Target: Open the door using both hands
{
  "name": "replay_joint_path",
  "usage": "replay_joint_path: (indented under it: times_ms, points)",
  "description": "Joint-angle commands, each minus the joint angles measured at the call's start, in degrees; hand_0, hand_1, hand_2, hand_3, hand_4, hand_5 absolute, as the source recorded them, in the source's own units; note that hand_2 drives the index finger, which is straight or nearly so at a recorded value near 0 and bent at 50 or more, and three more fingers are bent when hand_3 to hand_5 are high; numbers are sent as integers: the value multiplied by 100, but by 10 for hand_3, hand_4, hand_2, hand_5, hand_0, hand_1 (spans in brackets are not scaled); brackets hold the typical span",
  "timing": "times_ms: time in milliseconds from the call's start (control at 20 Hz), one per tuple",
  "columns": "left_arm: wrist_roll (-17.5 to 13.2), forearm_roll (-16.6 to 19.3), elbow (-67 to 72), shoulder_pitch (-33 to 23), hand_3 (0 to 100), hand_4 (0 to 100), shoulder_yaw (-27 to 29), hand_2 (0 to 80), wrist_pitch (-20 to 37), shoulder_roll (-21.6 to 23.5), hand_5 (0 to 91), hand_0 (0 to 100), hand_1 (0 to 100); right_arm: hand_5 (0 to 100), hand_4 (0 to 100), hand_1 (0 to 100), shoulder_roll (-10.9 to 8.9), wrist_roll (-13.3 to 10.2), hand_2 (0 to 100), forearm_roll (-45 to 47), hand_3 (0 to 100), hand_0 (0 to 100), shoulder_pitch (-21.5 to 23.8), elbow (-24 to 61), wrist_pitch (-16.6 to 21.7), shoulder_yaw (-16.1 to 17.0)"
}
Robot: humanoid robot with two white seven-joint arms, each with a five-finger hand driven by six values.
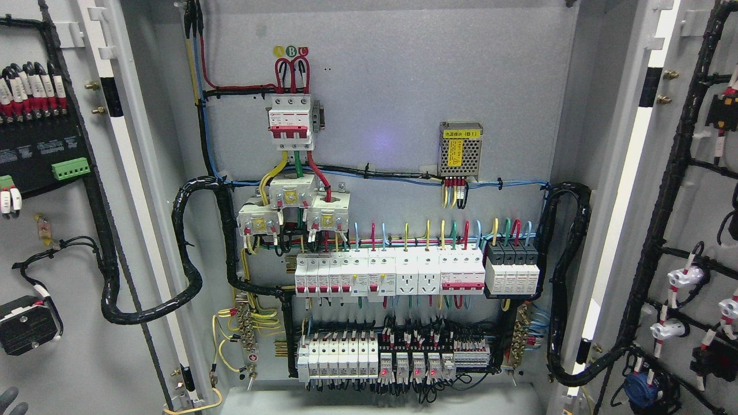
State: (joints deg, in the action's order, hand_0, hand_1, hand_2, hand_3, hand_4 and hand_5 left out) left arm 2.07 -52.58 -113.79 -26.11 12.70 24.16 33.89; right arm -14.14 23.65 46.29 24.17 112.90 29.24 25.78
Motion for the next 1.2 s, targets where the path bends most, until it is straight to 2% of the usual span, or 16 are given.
replay_joint_path:
  times_ms: [0,300,701,901,1052,1152]
  points:
    - [4,186,-108,-8,0,0,-505,0,1,-22,0,0,0,0,0,0,-10,0,0,12,0,191,35,-101,3,111]
    - [-5,406,-100,-26,0,0,-734,0,10,-57,0,0,0,0,0,0,-28,0,0,12,0,191,35,-40,11,111]
    - [-5,415,-64,-158,0,0,-857,0,10,-119,0,0,0,0,0,0,-98,0,0,12,0,191,18,338,20,6]
    - [4,424,-20,-193,0,0,-865,0,10,-181,0,0,0,0,0,0,-308,9,0,-6,0,191,0,470,12,-389]
    - [-5,424,-20,-246,0,0,-883,0,10,-198,0,0,0,0,0,0,-545,9,0,-67,0,191,9,426,11,-924]
    - [-5,424,15,-254,0,0,-883,0,10,-251,0,0,0,0,0,0,-608,17,0,-85,0,191,26,409,11,-1267]
